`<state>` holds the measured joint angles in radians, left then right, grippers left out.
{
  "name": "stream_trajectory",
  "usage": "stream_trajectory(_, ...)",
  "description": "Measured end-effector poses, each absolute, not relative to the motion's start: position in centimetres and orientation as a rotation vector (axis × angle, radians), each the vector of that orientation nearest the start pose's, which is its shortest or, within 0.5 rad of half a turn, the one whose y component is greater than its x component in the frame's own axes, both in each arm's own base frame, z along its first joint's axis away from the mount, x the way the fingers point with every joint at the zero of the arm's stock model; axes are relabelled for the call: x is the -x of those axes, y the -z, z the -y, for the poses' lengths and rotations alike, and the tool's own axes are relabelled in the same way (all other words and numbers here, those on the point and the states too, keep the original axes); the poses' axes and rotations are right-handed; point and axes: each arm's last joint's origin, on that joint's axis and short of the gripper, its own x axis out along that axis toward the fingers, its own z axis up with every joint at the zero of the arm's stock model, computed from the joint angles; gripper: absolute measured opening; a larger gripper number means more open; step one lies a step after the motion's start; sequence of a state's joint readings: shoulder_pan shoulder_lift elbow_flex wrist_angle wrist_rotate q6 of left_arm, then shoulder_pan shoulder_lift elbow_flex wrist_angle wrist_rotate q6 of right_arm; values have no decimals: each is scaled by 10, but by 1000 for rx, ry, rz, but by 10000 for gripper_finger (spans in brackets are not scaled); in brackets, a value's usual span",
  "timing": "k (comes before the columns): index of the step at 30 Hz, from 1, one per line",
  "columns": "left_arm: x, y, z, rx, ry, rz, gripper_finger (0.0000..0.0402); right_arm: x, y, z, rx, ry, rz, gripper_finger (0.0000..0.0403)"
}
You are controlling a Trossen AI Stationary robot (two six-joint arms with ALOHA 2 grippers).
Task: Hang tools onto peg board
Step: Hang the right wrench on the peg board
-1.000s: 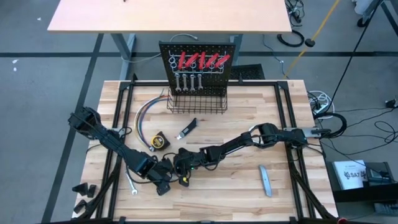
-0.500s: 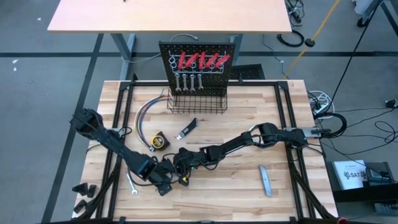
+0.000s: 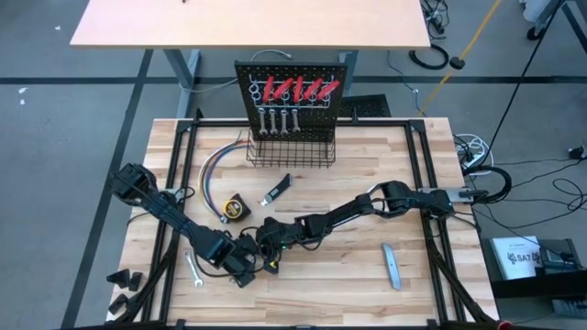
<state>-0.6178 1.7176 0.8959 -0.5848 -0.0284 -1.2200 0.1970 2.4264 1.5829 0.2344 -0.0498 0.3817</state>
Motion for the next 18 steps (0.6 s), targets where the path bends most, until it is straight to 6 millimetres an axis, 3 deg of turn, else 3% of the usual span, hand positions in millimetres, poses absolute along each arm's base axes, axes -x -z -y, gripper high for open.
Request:
stream_trajectory(7, -231, -131, 163, 487, -368, -1422, 147, -497, -78, -97, -383, -60, -641, 0)
stream_trajectory(18, -227, -130, 161, 455, -403, -1452, 139, -499, -80, -93, -484, -30, -629, 0)
